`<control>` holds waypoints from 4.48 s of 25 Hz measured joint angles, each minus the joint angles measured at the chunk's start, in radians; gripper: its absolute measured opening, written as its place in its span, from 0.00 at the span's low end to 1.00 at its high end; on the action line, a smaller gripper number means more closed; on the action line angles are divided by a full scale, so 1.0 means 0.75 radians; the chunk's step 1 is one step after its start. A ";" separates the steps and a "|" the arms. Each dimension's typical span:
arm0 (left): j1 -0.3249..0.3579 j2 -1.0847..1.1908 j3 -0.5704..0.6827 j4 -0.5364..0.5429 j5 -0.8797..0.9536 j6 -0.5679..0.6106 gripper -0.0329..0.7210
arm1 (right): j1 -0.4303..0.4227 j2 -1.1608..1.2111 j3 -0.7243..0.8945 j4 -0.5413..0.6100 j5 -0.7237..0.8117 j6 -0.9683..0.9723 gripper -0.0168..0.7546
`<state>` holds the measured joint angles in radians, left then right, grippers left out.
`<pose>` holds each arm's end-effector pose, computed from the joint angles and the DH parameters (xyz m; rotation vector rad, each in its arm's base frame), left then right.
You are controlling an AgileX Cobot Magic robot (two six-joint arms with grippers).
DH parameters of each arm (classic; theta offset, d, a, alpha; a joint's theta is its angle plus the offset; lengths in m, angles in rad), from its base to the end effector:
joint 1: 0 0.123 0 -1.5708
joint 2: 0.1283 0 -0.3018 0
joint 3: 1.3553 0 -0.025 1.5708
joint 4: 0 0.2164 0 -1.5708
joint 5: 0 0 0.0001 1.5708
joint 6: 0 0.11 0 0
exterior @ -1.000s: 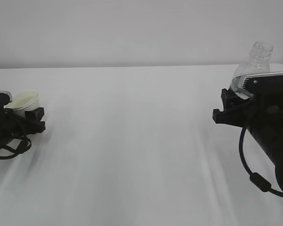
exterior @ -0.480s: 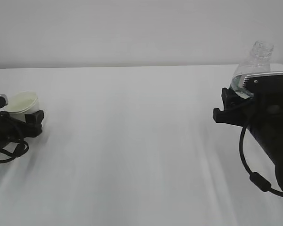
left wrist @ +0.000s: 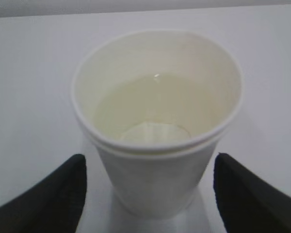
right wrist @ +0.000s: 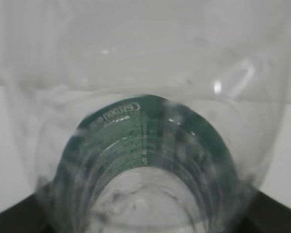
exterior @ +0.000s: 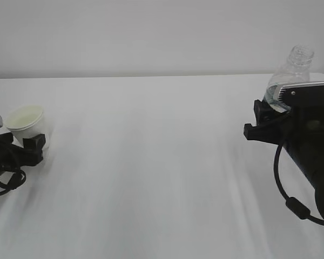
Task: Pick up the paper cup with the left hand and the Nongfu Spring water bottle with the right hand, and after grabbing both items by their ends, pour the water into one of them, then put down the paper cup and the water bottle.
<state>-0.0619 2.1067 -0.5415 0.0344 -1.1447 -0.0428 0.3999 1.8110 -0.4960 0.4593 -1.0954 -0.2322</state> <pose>0.3340 -0.0242 0.1114 0.0530 1.9045 -0.0911 0.2974 0.0786 0.1911 -0.0602 1.7340 -0.0674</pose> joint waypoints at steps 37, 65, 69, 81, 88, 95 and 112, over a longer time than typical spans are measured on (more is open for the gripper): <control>0.000 -0.499 0.226 0.200 0.000 -0.007 0.81 | 0.000 0.181 -0.098 0.000 0.010 0.038 0.63; 0.000 -0.501 0.226 0.215 0.000 -0.010 0.80 | 0.000 0.383 -0.208 0.024 0.019 0.041 0.63; 0.000 -0.501 0.226 0.215 0.000 -0.010 0.79 | 0.000 0.385 -0.208 0.024 0.019 0.041 0.63; 0.000 -0.501 0.226 0.215 0.000 -0.010 0.78 | 0.000 0.388 -0.211 0.014 0.019 0.044 0.82; 0.000 -0.501 0.226 0.215 0.000 -0.010 0.78 | 0.000 0.388 -0.211 0.016 -0.002 0.044 0.82; 0.000 -0.501 0.226 0.194 0.000 -0.010 0.78 | 0.000 0.388 -0.211 0.016 -0.025 0.044 0.82; 0.000 -0.501 0.226 0.185 0.000 -0.010 0.77 | 0.000 0.307 -0.044 -0.011 -0.059 0.089 0.81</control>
<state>-0.0619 1.7310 -0.3724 0.1729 -1.1447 -0.0506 0.3999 2.0413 -0.5293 0.4507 -1.1400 -0.1652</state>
